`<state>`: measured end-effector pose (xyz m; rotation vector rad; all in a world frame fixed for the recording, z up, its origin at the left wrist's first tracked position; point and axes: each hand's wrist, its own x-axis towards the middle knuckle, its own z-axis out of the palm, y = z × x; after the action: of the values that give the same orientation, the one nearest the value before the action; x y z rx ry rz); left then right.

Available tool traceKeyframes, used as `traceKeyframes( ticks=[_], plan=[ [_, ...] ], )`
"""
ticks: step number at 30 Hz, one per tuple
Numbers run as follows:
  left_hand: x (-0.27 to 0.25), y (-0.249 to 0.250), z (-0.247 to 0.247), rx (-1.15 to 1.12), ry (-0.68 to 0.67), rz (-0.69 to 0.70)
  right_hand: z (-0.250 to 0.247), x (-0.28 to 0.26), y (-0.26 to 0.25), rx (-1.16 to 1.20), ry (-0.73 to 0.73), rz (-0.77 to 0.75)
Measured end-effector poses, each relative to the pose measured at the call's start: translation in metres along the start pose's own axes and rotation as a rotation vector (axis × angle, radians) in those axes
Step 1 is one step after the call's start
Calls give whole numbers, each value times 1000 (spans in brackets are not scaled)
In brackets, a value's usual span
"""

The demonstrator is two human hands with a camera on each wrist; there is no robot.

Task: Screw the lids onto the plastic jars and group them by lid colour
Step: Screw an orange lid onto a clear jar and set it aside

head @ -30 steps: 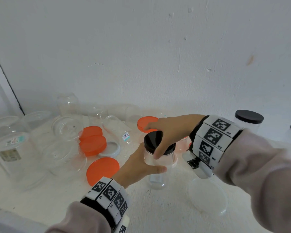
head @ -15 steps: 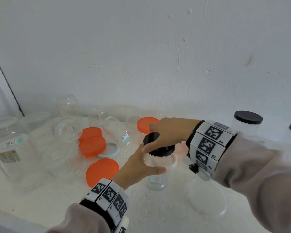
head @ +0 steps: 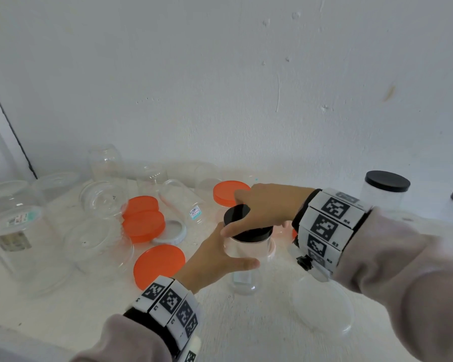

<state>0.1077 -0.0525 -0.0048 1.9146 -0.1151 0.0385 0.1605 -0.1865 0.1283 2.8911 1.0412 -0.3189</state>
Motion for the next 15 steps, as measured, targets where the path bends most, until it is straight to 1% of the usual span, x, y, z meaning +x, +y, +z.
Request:
traceKeyframes(
  ticks=[1, 3, 5, 6, 9, 15],
  plan=[
    [0, 0, 0, -3, -4, 4, -2, 0, 2, 14, -19, -2],
    [1, 0, 0, -14, -12, 13, -9, 0, 8, 56, -112, -20],
    [1, 0, 0, -15, -7, 13, -13, -1, 11, 84, -197, -69],
    [1, 0, 0, -9, -4, 14, -15, -2, 11, 88, -214, -99],
    [2, 0, 0, 5, -4, 20, -15, 1, 9, 74, -185, -146],
    [2, 0, 0, -11, -15, 4, -4, 4, 4, 17, -61, -62]
  ],
)
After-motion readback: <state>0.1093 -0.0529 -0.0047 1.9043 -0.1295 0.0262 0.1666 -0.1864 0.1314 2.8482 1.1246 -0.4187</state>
